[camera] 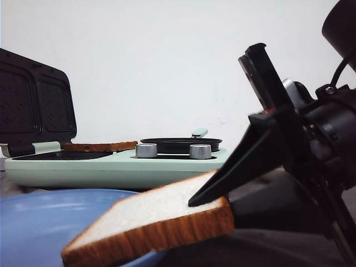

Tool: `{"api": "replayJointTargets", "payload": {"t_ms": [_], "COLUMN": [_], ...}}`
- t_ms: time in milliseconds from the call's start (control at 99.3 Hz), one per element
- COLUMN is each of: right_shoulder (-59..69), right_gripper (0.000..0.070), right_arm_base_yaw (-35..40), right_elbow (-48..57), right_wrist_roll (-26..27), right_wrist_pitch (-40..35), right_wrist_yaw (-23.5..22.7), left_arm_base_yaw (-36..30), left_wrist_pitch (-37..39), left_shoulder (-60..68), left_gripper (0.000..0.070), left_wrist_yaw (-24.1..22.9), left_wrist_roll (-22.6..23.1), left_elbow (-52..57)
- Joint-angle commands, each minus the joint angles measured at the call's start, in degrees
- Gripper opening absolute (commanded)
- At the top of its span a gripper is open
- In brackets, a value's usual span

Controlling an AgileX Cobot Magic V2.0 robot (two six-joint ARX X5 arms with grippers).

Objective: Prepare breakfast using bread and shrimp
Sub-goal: 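Grasp the remaining bread slice on the blue plate with the right gripper, then carry the bread with the right gripper over the near sandwich plate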

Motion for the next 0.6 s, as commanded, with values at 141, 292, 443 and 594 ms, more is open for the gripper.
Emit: {"api": "replayJointTargets", "payload": {"t_ms": [141, 292, 443, 594], "right_shoulder": [0.5, 0.5, 0.5, 0.5], "right_gripper": [0.0, 0.0, 0.0, 0.0], "right_arm_base_yaw": [0.7, 0.8, 0.8, 0.8], "right_elbow": [0.5, 0.5, 0.6, 2.0], "right_wrist_roll": [-0.8, 0.9, 3.1, 3.4], "right_wrist_pitch": [3.2, 9.8, 13.9, 13.9], "right_wrist_yaw": [0.0, 0.0, 0.1, 0.0], "left_arm_base_yaw": [0.0, 0.0, 0.0, 0.0], "left_wrist_pitch": [0.4, -0.6, -1.0, -0.9], "left_shoulder": [0.1, 0.1, 0.1, 0.1], "left_gripper": [0.0383, 0.0383, 0.0383, 0.0383], "left_wrist_yaw": [-0.2, -0.2, -0.2, -0.2], "left_wrist_roll": [0.5, 0.5, 0.5, 0.5], "left_elbow": [0.4, 0.4, 0.4, 0.4]}}
